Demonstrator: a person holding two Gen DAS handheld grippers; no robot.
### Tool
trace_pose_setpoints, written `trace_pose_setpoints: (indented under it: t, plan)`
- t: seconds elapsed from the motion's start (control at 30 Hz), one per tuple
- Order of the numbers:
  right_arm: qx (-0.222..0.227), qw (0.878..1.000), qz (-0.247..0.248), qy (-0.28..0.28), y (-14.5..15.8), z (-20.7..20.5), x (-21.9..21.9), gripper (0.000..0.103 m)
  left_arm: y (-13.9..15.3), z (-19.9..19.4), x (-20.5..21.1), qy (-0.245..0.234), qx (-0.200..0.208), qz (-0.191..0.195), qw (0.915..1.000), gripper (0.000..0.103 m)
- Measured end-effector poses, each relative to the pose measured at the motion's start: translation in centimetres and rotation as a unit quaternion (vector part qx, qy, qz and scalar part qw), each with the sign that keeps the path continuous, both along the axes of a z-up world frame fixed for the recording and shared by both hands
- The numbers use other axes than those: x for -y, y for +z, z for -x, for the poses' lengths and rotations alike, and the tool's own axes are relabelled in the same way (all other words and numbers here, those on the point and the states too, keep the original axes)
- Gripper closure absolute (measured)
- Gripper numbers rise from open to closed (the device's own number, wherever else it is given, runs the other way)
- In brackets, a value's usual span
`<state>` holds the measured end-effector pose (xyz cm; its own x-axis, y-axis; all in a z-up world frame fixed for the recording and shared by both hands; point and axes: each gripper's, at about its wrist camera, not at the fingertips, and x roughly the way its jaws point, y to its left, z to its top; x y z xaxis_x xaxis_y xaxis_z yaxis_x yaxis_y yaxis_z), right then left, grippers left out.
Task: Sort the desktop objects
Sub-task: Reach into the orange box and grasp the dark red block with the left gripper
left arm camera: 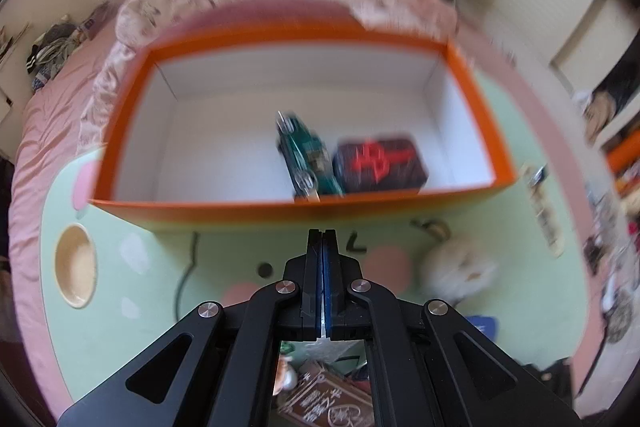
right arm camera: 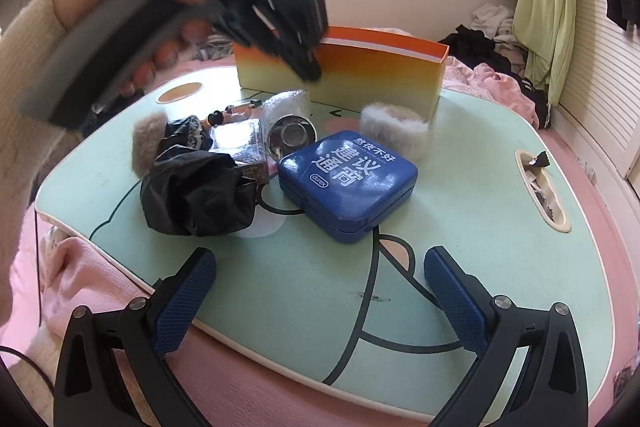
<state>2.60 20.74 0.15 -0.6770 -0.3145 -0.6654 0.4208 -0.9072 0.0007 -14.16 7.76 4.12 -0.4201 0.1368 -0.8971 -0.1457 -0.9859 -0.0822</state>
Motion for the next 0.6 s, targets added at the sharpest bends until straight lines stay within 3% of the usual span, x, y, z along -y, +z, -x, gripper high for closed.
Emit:
trace_pose_setpoints:
  t: [0.2, 0.27, 0.3, 0.33, 0.37, 0.47, 0.53, 0.6]
  plan:
    - [0.000, 1.000, 0.000, 0.000, -0.1, 0.0, -0.1, 0.000, 4.2, 0.0, 1.9, 0.012, -0.043, -0.053, 0.9976, 0.101]
    - [0.000, 1.000, 0.000, 0.000, -0.1, 0.0, -0.1, 0.000, 5.3, 0.7, 2.5, 0.028, -0.064, -0.092, 0.9933, 0.085]
    - [0.000, 1.000, 0.000, 0.000, -0.1, 0.0, -0.1, 0.000, 6.2, 1.6, 2.6, 0.036, -0.073, -0.097, 0.9920, 0.061]
    - [0.000, 1.000, 0.000, 0.000, -0.1, 0.0, -0.2, 0.000, 6.6, 2.7, 2.7, 0.053, -0.073, -0.081, 0.9926, 0.035]
    - [0.000, 1.000, 0.000, 0.000, -0.1, 0.0, -0.2, 0.000, 5.5, 3.8, 2.8, 0.072, -0.060, -0.050, 0.9943, 0.031]
    - [0.000, 1.000, 0.001, 0.001, -0.1, 0.0, -0.1, 0.000, 2.1, 5.7, 3.3, 0.070, 0.009, 0.000, 0.9975, 0.034]
    - [-0.001, 1.000, 0.001, 0.002, 0.0, 0.1, -0.1, 0.000, 1.2, 4.6, 3.4, 0.057, 0.009, 0.009, 0.9983, 0.036]
    - [0.000, 1.000, 0.002, 0.002, 0.1, 0.2, 0.0, 0.000, 1.1, 3.3, 4.0, 0.063, 0.010, -0.016, 0.9978, 0.036]
